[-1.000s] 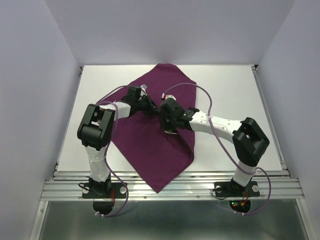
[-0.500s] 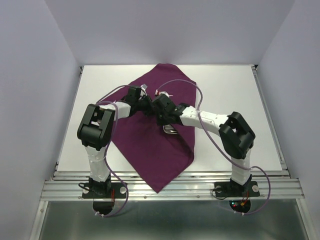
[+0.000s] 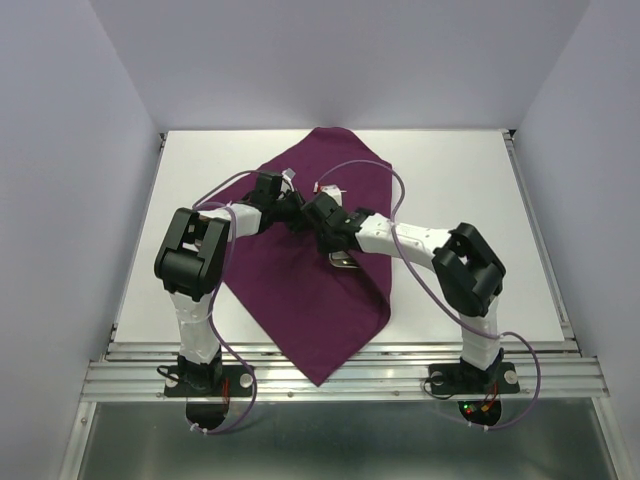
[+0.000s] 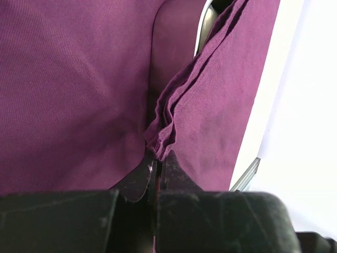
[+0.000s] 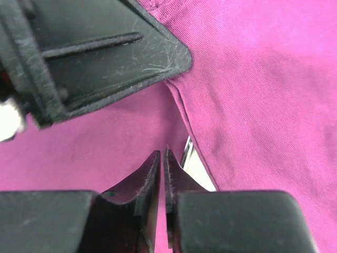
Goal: Prepare the surgical pack
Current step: Pack the surgical kit at the center of the board.
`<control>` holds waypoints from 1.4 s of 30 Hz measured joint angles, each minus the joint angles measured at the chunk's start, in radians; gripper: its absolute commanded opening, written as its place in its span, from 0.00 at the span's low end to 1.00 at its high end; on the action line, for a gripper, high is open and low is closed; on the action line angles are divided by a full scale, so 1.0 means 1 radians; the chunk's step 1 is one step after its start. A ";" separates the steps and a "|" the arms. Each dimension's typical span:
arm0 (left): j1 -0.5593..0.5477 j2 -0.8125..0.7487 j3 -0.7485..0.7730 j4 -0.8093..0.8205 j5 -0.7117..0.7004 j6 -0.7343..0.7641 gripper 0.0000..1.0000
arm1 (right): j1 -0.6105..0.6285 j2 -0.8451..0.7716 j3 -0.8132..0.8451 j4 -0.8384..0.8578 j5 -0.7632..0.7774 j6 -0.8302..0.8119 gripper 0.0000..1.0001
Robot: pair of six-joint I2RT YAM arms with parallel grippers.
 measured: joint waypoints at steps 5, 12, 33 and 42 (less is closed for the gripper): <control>0.000 0.000 0.000 0.000 0.000 0.004 0.00 | -0.001 -0.087 -0.051 0.007 -0.024 -0.023 0.19; 0.000 0.000 0.000 0.000 0.000 0.009 0.00 | -0.059 -0.153 0.018 0.021 -0.014 -0.049 0.19; 0.006 0.011 0.013 -0.001 0.014 0.018 0.00 | -0.322 0.426 0.698 -0.018 -0.043 -0.068 0.19; 0.006 0.011 0.013 -0.001 0.014 0.018 0.00 | -0.335 0.446 0.700 -0.060 -0.129 -0.078 0.19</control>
